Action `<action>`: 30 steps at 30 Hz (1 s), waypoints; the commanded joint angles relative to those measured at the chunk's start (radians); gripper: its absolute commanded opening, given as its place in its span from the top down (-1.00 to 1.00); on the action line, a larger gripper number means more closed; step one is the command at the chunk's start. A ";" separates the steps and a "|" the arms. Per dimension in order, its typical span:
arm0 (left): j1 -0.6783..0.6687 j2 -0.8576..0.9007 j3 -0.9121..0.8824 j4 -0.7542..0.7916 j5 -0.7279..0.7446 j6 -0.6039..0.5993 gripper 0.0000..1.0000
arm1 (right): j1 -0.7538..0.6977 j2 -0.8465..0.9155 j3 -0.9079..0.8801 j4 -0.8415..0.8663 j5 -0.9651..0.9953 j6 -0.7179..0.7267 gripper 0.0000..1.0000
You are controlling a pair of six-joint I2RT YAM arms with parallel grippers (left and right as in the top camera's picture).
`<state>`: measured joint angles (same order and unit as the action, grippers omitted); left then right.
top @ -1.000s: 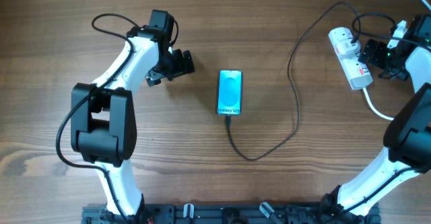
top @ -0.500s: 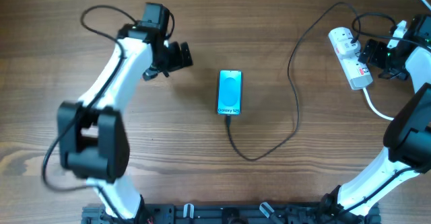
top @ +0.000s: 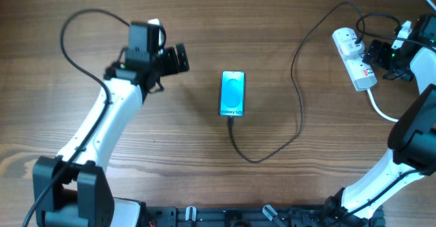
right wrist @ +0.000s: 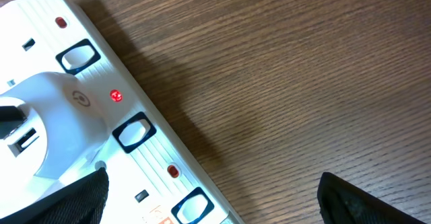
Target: Plug charger to phone and switch on socket
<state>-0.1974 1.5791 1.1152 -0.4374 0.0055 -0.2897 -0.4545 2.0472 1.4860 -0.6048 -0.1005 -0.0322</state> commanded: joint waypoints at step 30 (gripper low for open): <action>-0.001 -0.530 -1.110 0.866 0.027 -0.036 -1.00 | 0.004 -0.024 -0.006 0.003 0.010 -0.020 -0.99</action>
<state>-0.1974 1.1004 0.0448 0.4503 0.0494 -0.3202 -0.4541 2.0472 1.4860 -0.6048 -0.0998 -0.0322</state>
